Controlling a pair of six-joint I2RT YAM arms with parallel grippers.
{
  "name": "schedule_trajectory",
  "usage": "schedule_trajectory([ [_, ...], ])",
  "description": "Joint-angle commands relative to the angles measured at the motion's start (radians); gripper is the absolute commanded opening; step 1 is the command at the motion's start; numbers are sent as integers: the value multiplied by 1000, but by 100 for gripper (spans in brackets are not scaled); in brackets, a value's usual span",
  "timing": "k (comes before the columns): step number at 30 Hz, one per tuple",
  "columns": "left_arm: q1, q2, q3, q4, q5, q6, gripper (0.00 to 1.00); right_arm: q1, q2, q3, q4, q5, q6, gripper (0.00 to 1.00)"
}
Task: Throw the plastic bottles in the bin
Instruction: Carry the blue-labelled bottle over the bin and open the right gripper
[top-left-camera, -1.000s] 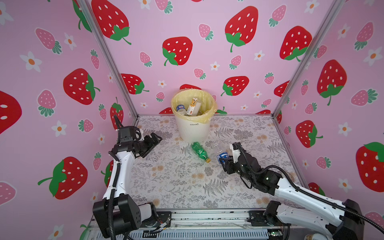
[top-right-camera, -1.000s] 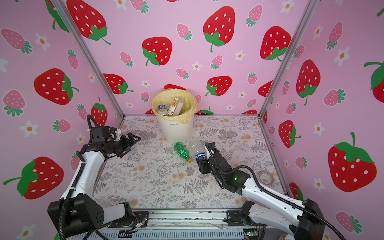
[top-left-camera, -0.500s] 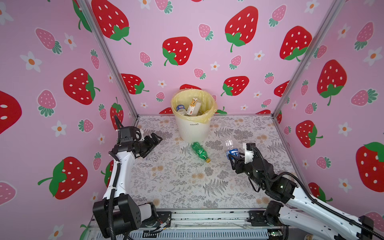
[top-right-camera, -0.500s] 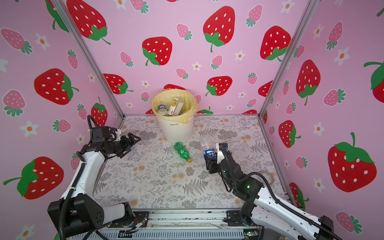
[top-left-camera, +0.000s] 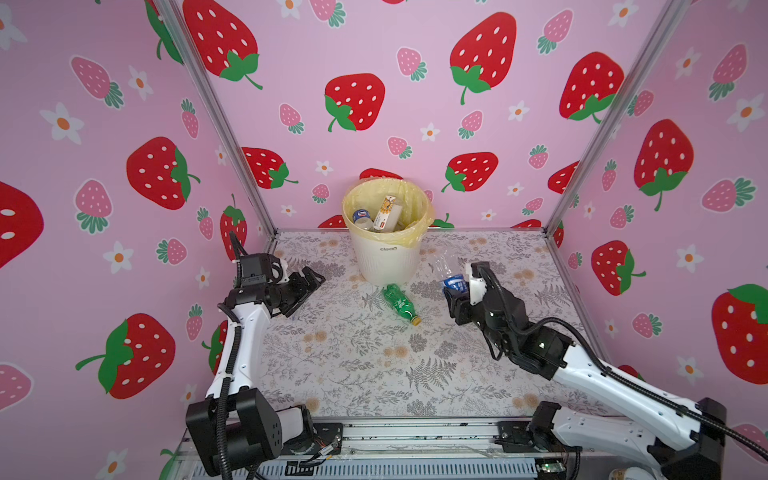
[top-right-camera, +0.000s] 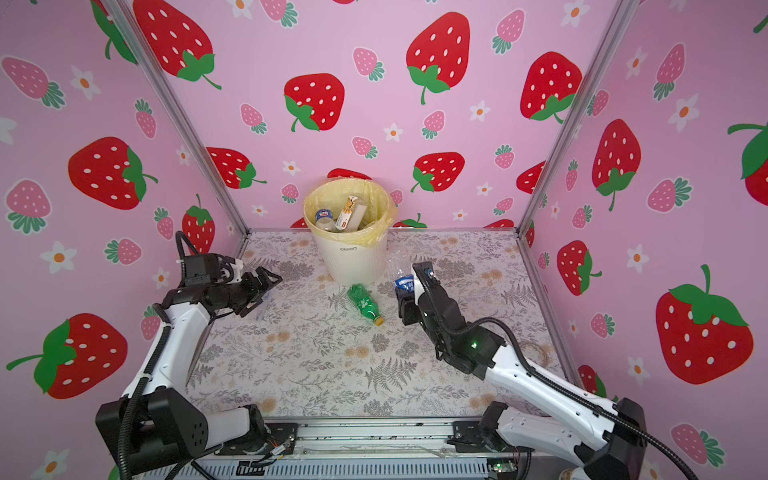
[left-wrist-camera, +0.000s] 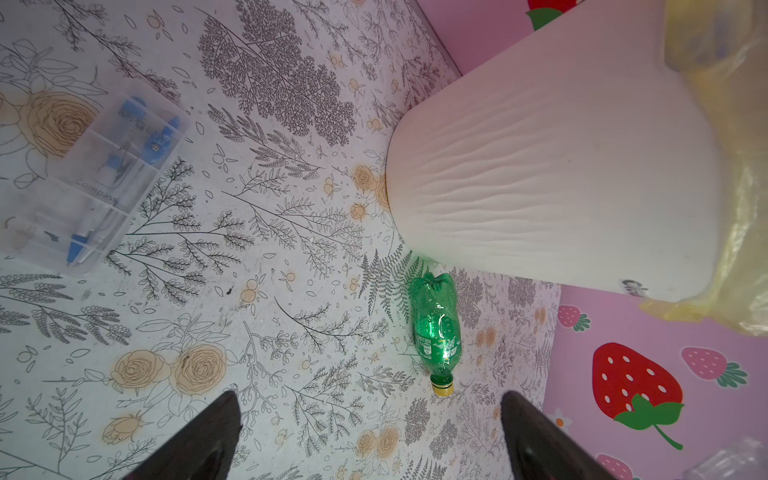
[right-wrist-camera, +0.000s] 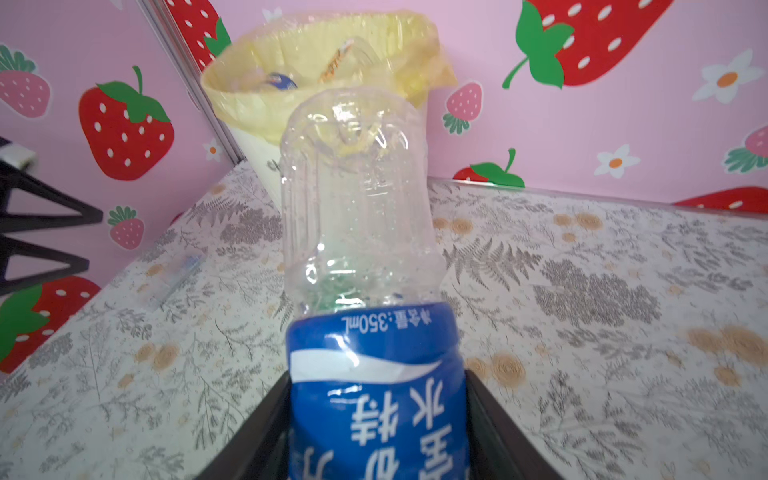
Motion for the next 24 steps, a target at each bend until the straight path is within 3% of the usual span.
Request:
schedule_trajectory([
  [1, 5, -9, 0, 8, 27, 2, 99, -12, 130, 216, 24, 32, -139, 60],
  [6, 7, -13, -1, 14, 34, -4, 99, -114, 427, 597, -39, -29, -186, 64],
  [10, 8, -16, -5, 21, 41, -8, 99, -180, 727, 1030, -224, -122, -184, 100],
  [13, 9, -19, -6, 19, 42, -8, 99, -193, 884, 1302, -411, -165, -158, 99],
  [15, 11, -24, -6, 18, 38, -7, 99, -193, 867, 1269, -410, -182, -141, 99],
  [20, 13, -30, -6, 24, 42, -8, 99, -194, 628, 859, -170, -204, -106, 99],
  [24, 14, -25, -7, 25, 50, -9, 99, -200, 505, 709, -138, -182, -81, 99],
])
